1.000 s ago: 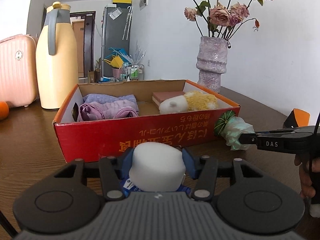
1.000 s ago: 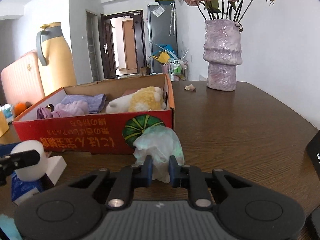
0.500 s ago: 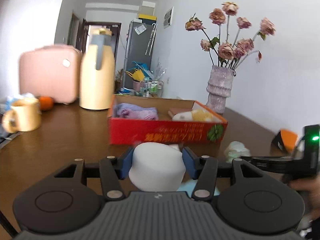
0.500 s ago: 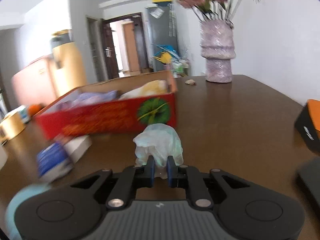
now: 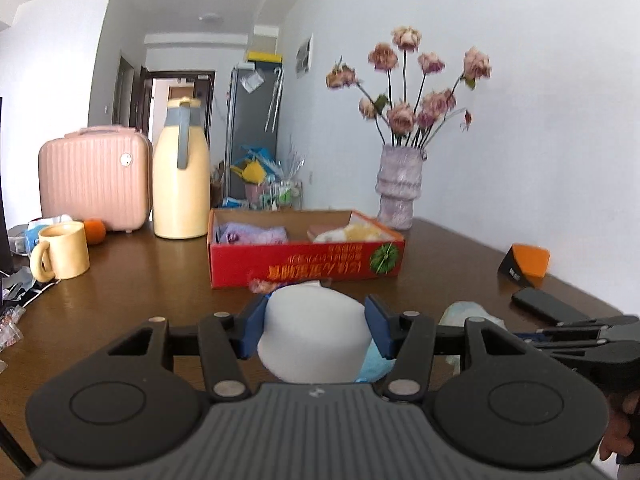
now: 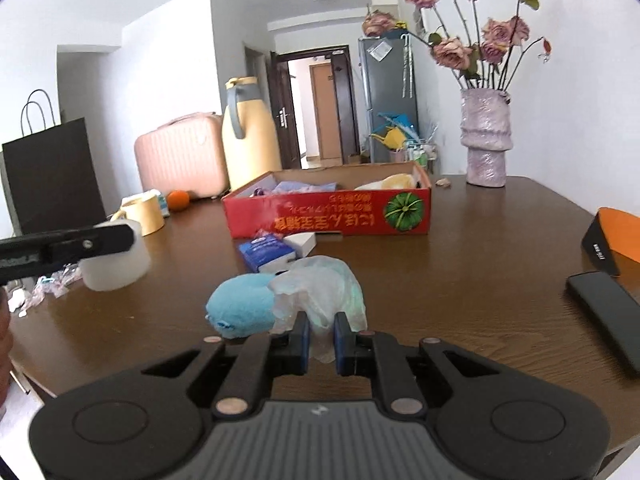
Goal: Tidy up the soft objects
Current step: 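Carry the foam cylinder with the left gripper while the right gripper carries the green ball into the box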
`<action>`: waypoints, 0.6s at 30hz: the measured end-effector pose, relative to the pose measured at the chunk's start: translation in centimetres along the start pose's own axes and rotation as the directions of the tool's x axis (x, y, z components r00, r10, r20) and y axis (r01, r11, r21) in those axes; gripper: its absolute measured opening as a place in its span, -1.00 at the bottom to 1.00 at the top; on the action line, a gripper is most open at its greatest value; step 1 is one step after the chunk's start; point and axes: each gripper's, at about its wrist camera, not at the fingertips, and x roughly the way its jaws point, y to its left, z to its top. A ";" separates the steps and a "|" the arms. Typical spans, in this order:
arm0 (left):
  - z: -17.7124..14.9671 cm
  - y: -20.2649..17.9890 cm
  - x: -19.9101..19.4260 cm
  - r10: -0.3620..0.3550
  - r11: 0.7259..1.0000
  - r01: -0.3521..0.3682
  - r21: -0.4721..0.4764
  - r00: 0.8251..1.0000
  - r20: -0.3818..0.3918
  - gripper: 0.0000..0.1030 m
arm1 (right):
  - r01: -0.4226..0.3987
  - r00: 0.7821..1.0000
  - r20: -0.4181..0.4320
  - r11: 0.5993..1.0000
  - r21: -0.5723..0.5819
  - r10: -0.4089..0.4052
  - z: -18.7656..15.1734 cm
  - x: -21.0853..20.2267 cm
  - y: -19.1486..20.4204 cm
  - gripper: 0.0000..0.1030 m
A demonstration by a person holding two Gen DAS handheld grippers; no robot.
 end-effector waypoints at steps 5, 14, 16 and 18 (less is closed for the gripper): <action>0.5 0.3 0.8 -0.016 0.999 0.016 -0.038 1.000 0.003 0.06 | 0.003 1.000 0.002 1.000 -0.003 -0.003 0.7 0.7 -0.4 -0.77; 7.6 0.9 10.6 -0.098 0.992 0.094 0.081 0.994 0.048 0.09 | -0.043 0.998 0.042 0.995 -0.094 0.047 11.6 7.9 -4.3 -0.76; 9.3 1.3 14.9 -0.103 0.993 0.101 0.057 0.995 0.019 0.11 | -0.076 0.996 0.029 0.992 -0.097 0.079 14.6 11.2 -5.2 -0.76; 10.5 1.8 19.4 -0.096 0.995 0.097 0.026 0.995 -0.024 0.11 | -0.098 0.995 -0.001 0.991 -0.096 0.098 17.9 15.8 -6.1 -0.76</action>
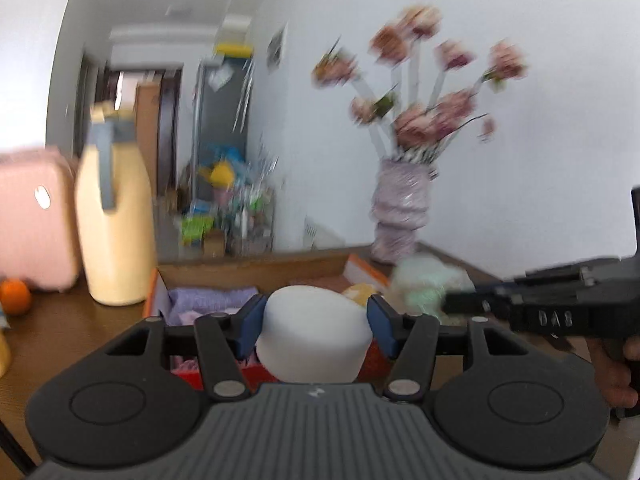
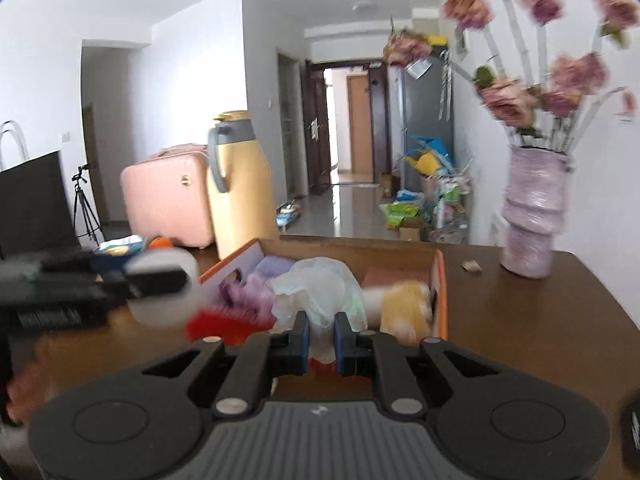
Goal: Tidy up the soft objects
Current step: 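Carry the foam cylinder with the left gripper while the right gripper carries the green ball into the box, then open both grippers to release the cylinder and ball in the box and withdraw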
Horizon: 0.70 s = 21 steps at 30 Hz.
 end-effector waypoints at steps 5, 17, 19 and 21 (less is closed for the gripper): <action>1.4 2.5 11.0 -0.025 0.998 0.017 -0.059 0.989 -0.144 0.10 | -0.032 0.996 -0.077 0.996 0.078 0.038 5.3 10.9 -3.8 -0.75; 0.7 7.0 21.2 -0.012 0.997 -0.007 -0.083 0.974 -0.227 0.65 | -0.036 0.981 -0.186 0.992 0.121 0.059 6.8 25.7 -5.4 -0.08; 0.7 7.7 20.7 -0.001 0.994 -0.023 -0.106 0.975 -0.224 0.65 | -0.033 0.984 -0.171 0.994 0.107 0.052 6.7 25.2 -5.0 -0.08; 1.0 8.1 20.4 0.014 0.993 -0.039 -0.113 0.976 -0.218 0.65 | -0.028 0.986 -0.161 0.995 0.096 0.043 6.9 24.5 -4.7 -0.08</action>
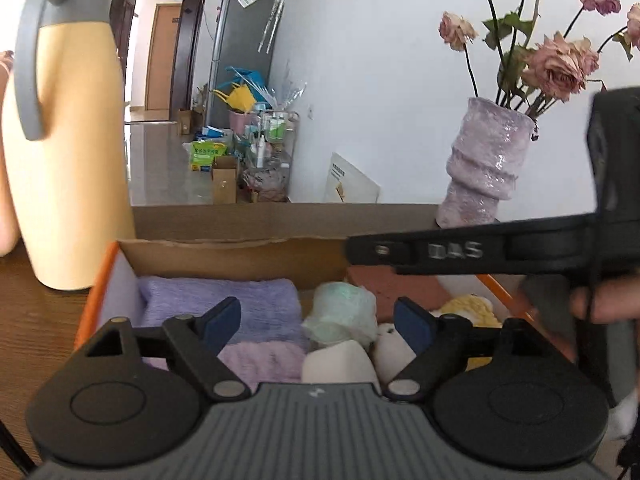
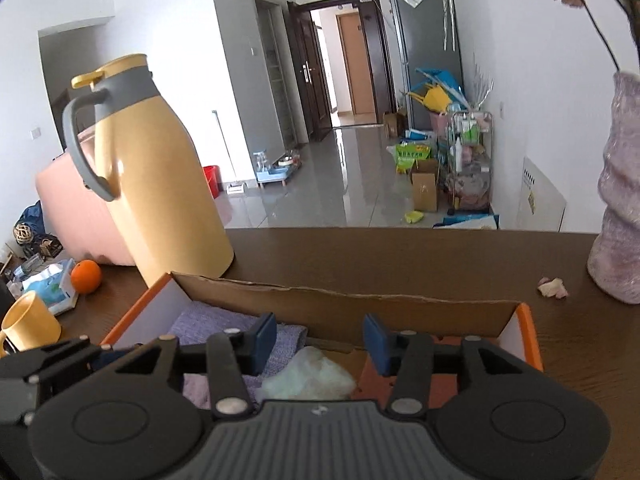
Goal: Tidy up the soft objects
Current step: 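Open both grippers to release the cylinder and ball in the box and withdraw, then grasp the blue fluffy plush with the left gripper while the right gripper grasps it too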
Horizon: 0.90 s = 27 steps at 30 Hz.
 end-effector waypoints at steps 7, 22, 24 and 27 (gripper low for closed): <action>1.4 0.1 -5.0 0.031 0.999 -0.031 0.015 0.999 0.045 0.67 | 0.058 0.998 0.037 0.997 -0.041 -0.056 1.2 -6.0 0.8 -0.08; -7.3 -0.3 -30.9 0.174 0.953 -0.247 0.177 0.921 0.347 0.95 | 0.185 0.964 0.221 0.968 -0.169 -0.146 -10.2 -30.3 8.1 0.39; -9.3 -0.5 -33.1 0.212 0.952 -0.277 0.134 0.906 0.366 0.95 | 0.183 0.958 0.250 0.969 -0.169 -0.138 -12.9 -32.7 9.8 0.48; -12.7 -1.1 -36.1 0.225 0.956 -0.276 0.095 0.903 0.365 0.95 | 0.158 0.953 0.282 0.976 -0.152 -0.110 -17.2 -35.7 12.0 0.65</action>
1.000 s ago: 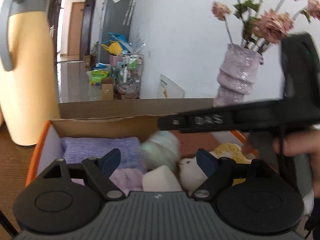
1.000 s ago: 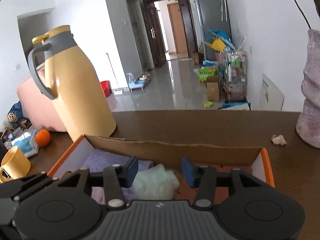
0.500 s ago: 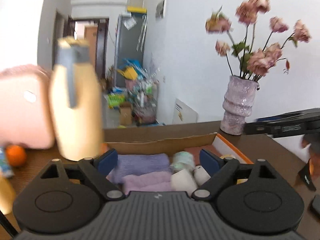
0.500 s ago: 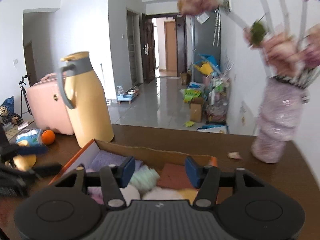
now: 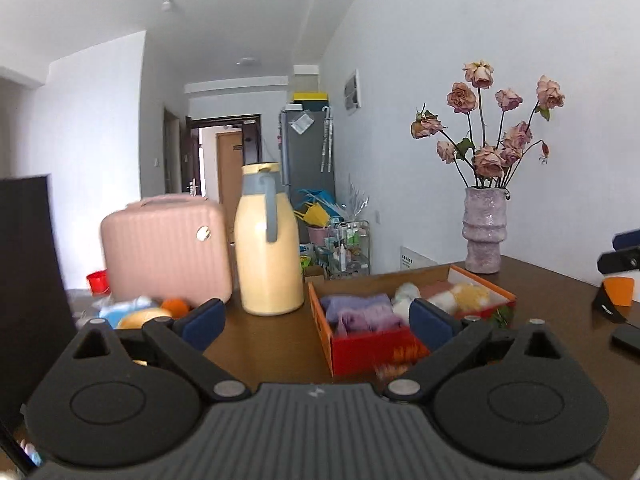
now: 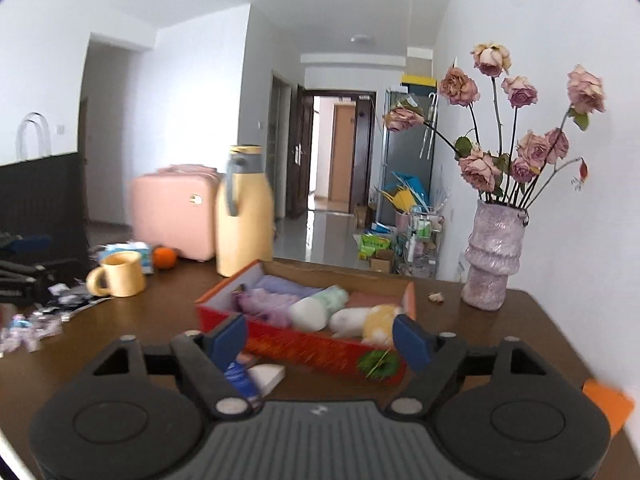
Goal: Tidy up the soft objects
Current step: 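Grasp the blue fluffy plush with the left gripper while the right gripper grasps it too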
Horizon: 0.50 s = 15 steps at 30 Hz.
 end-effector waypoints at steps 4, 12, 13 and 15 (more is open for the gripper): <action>-3.4 -0.2 -4.7 0.041 0.999 -0.040 -0.029 0.999 0.019 0.95 | 0.007 1.000 -0.001 0.999 0.036 -0.007 -4.7 -3.7 2.9 0.70; -8.2 -0.5 -10.3 -0.028 0.997 0.023 -0.076 0.998 -0.062 0.95 | -0.004 1.000 -0.025 0.995 0.097 0.007 -12.0 -6.6 7.2 0.69; -8.4 -0.6 -10.3 -0.024 0.997 0.019 -0.077 0.997 -0.068 0.95 | 0.003 0.999 -0.039 0.995 0.102 0.001 -12.6 -6.6 7.6 0.68; -8.5 -0.7 -10.1 -0.028 0.996 0.021 -0.088 0.996 -0.084 0.95 | 0.008 0.998 -0.067 0.995 0.102 -0.001 -13.1 -6.3 8.0 0.67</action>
